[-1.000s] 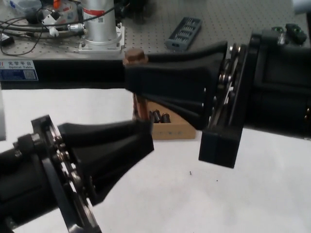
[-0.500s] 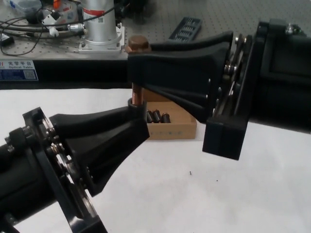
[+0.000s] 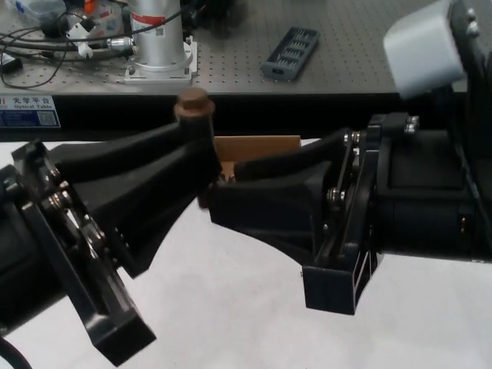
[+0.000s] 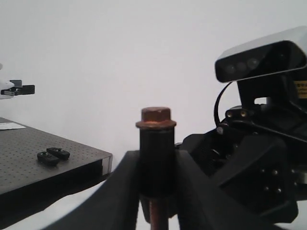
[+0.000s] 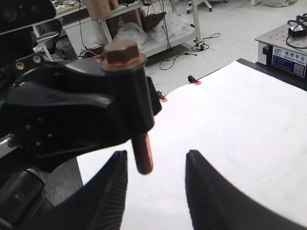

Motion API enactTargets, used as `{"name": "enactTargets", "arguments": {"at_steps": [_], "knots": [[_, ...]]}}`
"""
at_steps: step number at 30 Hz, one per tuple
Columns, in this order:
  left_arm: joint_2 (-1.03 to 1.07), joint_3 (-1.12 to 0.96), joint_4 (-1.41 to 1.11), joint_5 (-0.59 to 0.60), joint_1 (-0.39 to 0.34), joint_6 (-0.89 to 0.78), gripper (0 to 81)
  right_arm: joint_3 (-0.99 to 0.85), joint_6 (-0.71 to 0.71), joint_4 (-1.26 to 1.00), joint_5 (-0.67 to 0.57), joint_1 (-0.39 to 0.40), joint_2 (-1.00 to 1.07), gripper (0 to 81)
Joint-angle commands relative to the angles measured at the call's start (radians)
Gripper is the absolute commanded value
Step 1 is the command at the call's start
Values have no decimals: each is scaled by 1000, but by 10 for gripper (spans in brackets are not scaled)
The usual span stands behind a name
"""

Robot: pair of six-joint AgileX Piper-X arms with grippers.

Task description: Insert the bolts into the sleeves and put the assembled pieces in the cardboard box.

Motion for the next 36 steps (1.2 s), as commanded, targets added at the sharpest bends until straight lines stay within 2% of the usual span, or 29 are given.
{"name": "enactTargets", "arguments": {"at_steps": [1,5,15,18,23,27,31,36], "knots": [[-10,-12,-40,5,-2,-9,6,-4,-7,-1,19,1,-2,310],[-10,-12,-40,5,-2,-9,6,-4,-7,7,34,1,-2,310],[-10,-12,106,4,-2,-9,6,-4,-15,222,331,1,-101,304],[10,-14,114,4,-2,-9,6,-4,-15,302,402,1,-142,232],[93,-64,120,8,-2,-9,6,-4,-15,450,418,1,-183,9],[196,-142,140,15,-2,-9,6,-4,-9,514,424,1,-202,29],[325,-243,182,76,-2,-9,6,-4,-7,532,471,1,-225,29],[469,-364,236,76,11,-2,6,-4,-7,600,511,1,-270,29]]}}
